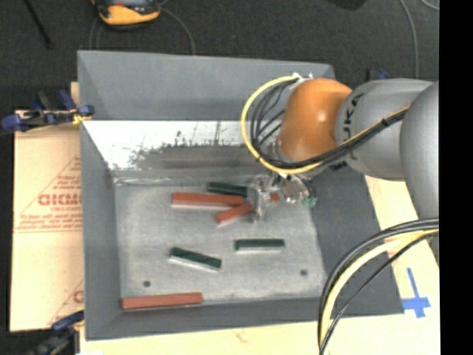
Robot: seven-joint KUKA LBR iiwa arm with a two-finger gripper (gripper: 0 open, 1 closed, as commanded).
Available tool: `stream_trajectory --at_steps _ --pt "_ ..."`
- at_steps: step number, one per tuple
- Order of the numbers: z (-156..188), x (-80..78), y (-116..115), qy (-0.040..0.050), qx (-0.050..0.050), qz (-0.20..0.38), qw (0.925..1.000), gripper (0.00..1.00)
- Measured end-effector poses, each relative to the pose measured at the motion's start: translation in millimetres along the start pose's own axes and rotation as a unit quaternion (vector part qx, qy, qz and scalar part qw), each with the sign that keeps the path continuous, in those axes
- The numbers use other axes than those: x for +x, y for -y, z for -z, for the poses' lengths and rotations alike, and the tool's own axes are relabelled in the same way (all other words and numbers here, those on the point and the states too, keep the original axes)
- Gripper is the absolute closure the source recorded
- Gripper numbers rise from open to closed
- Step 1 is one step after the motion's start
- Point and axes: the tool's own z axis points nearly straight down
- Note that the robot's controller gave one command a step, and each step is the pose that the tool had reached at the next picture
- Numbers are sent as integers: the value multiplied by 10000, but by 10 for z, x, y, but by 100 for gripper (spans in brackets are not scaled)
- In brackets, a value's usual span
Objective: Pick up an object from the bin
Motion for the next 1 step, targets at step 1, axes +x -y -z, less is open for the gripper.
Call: stream_trajectory --at_steps 1 --pt "322 -2 22 -91 -23 236 9997 100"
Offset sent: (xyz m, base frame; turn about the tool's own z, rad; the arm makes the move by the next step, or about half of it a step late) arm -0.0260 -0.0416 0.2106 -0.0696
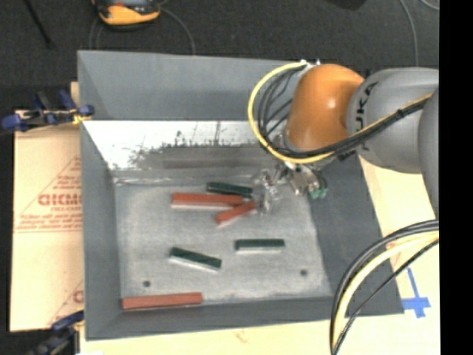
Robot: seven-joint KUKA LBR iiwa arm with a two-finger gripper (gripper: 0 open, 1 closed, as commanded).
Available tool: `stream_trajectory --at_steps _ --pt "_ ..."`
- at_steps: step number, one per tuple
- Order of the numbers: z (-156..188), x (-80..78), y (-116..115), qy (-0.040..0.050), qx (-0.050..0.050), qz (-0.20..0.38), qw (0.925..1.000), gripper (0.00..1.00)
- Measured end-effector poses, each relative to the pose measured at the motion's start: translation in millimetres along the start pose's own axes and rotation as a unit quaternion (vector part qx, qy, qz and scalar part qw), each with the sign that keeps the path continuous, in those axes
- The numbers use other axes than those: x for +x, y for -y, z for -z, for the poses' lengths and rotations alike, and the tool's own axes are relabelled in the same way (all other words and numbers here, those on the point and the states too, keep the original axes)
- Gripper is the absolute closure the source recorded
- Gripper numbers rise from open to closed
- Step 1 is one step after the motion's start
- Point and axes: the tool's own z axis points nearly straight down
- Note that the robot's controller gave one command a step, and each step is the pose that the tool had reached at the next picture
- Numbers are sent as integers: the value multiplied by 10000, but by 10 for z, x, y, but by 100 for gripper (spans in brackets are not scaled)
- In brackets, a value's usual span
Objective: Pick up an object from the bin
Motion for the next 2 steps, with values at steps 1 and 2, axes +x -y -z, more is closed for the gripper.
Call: stream_trajectory --at_steps 1,2 --pt "608 105 109 9 4 67 10000 100" --pt "431 59 -331 15 -2 359 9994 0"
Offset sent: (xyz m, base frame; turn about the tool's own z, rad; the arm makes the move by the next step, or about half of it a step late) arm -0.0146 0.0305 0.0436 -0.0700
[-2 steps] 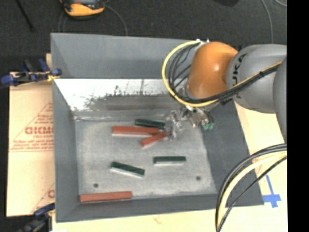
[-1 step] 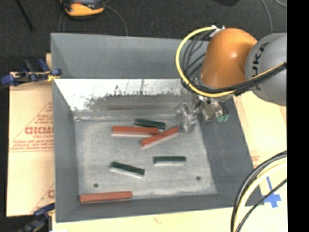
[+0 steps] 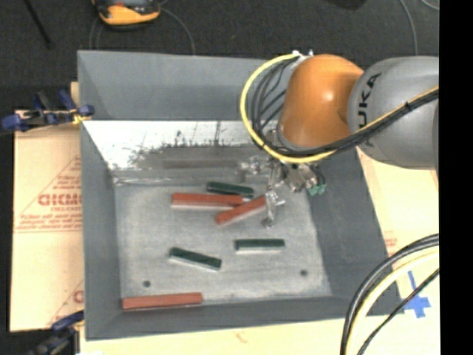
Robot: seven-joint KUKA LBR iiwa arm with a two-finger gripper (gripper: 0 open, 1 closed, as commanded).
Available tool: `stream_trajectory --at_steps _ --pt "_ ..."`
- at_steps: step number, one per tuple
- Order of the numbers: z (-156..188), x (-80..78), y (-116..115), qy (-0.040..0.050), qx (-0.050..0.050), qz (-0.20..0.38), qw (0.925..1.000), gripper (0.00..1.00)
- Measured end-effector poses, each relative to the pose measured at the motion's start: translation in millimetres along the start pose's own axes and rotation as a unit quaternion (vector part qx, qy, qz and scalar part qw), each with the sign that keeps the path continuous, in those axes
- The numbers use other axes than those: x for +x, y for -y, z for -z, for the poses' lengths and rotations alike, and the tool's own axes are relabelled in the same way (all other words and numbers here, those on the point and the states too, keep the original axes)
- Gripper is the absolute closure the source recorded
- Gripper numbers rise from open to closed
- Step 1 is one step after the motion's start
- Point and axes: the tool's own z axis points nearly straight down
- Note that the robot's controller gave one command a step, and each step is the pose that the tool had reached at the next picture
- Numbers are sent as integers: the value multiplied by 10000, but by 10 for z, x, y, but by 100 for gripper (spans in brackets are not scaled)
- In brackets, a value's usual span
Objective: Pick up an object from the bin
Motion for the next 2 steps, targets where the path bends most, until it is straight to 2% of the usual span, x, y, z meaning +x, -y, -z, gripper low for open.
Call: stream_trajectory --at_steps 1,2 --pt "14 -7 10 14 7 -7 10000 0" --pt "-746 -131 -16 56 6 -1041 9945 100"
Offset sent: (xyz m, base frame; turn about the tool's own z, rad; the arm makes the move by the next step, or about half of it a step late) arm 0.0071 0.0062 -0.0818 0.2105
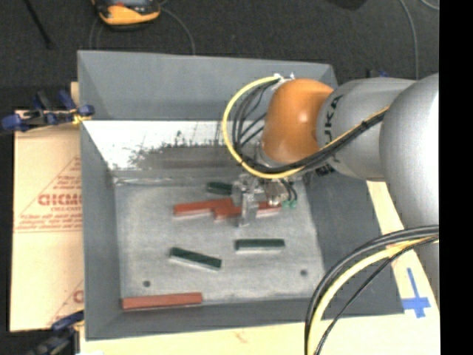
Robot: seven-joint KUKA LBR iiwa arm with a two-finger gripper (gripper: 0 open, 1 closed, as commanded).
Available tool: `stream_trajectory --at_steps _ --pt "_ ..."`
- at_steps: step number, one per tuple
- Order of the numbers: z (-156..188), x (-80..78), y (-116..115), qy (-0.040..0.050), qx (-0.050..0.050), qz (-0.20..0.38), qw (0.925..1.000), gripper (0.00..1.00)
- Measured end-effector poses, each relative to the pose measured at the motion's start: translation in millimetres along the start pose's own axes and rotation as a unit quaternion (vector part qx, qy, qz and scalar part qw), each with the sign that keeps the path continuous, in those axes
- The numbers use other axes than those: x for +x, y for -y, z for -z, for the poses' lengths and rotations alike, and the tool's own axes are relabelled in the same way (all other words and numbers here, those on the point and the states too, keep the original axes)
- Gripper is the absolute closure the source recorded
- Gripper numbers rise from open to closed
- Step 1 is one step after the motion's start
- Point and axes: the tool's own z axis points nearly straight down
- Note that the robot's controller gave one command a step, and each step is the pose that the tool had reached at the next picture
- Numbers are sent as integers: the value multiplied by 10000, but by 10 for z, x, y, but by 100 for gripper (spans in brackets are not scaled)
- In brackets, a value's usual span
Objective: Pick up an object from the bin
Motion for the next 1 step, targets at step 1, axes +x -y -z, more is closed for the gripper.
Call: stream_trajectory --at_steps 1 --pt "0 0 0 0 0 1 10000 100"
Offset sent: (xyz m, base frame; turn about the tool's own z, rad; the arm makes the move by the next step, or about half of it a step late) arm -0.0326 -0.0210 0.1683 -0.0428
